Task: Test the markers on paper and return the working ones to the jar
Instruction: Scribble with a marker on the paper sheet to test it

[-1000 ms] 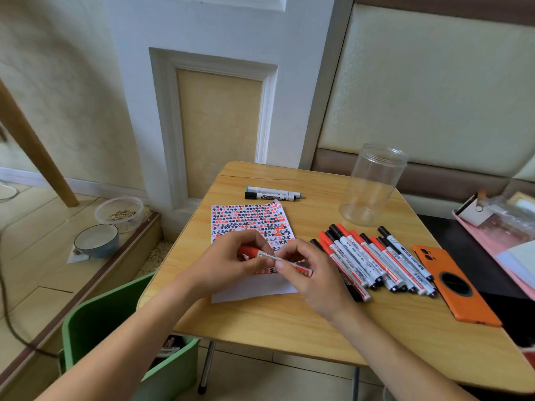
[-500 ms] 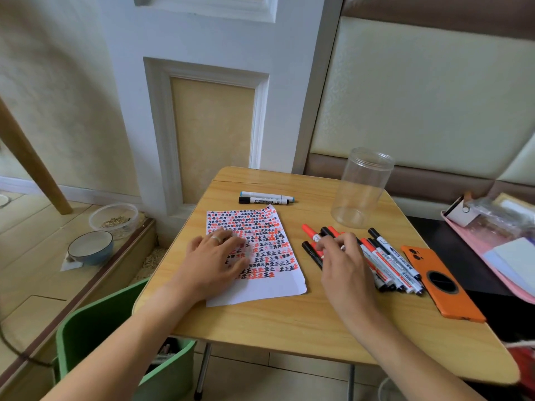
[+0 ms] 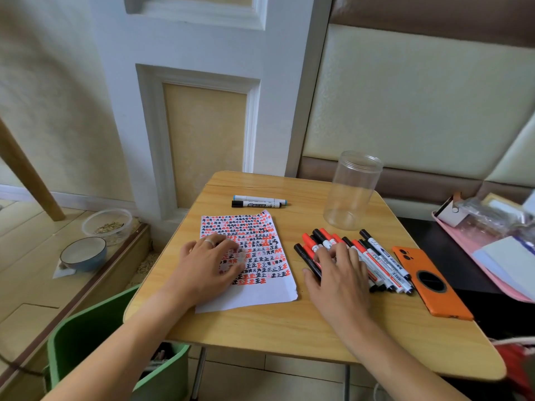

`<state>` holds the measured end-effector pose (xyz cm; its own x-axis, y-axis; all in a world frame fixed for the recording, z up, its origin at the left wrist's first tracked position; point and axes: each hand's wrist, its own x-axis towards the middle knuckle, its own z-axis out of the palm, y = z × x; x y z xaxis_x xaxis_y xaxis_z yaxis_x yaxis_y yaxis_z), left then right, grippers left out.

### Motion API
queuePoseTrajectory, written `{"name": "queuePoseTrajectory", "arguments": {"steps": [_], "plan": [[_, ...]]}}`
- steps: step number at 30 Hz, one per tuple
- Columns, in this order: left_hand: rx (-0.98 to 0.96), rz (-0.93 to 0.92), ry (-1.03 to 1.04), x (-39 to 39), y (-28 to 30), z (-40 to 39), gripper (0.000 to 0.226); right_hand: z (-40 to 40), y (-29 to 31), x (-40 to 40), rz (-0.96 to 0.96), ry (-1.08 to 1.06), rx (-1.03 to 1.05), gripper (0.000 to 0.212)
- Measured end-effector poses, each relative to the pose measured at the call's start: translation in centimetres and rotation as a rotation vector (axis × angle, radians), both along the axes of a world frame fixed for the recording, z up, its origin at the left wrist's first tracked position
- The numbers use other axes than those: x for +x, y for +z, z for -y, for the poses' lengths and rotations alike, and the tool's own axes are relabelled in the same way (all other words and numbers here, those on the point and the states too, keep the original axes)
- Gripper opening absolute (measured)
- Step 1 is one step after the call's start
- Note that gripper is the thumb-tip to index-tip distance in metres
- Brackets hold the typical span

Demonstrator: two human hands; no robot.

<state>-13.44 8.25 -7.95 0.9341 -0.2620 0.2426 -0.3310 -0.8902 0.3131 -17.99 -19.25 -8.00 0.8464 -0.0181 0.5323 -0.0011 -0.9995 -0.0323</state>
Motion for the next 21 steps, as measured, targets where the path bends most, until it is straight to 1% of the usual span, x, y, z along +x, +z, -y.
{"name": "queuePoseTrajectory", "arguments": {"steps": [4, 6, 8, 10, 12, 14, 16, 19, 21], "plan": [[-0.02, 0.026, 0.006, -0.1, 0.0, 0.1, 0.064, -0.4, 0.4, 0.1, 0.005, -0.01, 0.007, 0.038], [-0.031, 0.033, 0.011, 0.1, -0.1, 0.1, 0.059, -0.9, 1.0, 0.3, 0.055, 0.001, 0.03, 0.031], [-0.035, 0.034, 0.024, 0.3, -0.1, 0.3, 0.056, -1.8, 1.6, 0.7, 0.085, 0.081, 0.078, 0.021], [-0.047, 0.038, 0.039, 0.5, 0.0, 0.5, 0.054, -3.2, 1.9, 1.3, 0.021, 0.261, 0.137, 0.015], [-0.055, 0.049, 0.054, 0.6, 0.1, 0.7, 0.053, -4.6, 2.0, 1.8, -0.103, 0.446, 0.189, 0.019], [-0.06, 0.055, 0.057, 0.9, 0.2, 0.7, 0.056, -5.7, 1.9, 2.1, -0.19, 0.55, 0.174, 0.022], [-0.05, 0.048, 0.046, 1.3, 0.3, 0.4, 0.057, -6.4, 1.9, 2.5, -0.217, 0.567, 0.138, 0.021], [-0.024, 0.056, 0.033, 2.1, 0.5, -0.5, 0.044, -7.0, 2.4, 3.5, -0.226, 0.53, 0.138, 0.02], [-0.013, 0.063, 0.044, 2.5, 0.5, -1.1, 0.042, -7.3, 2.9, 4.4, -0.278, 0.519, 0.133, 0.023]]}}
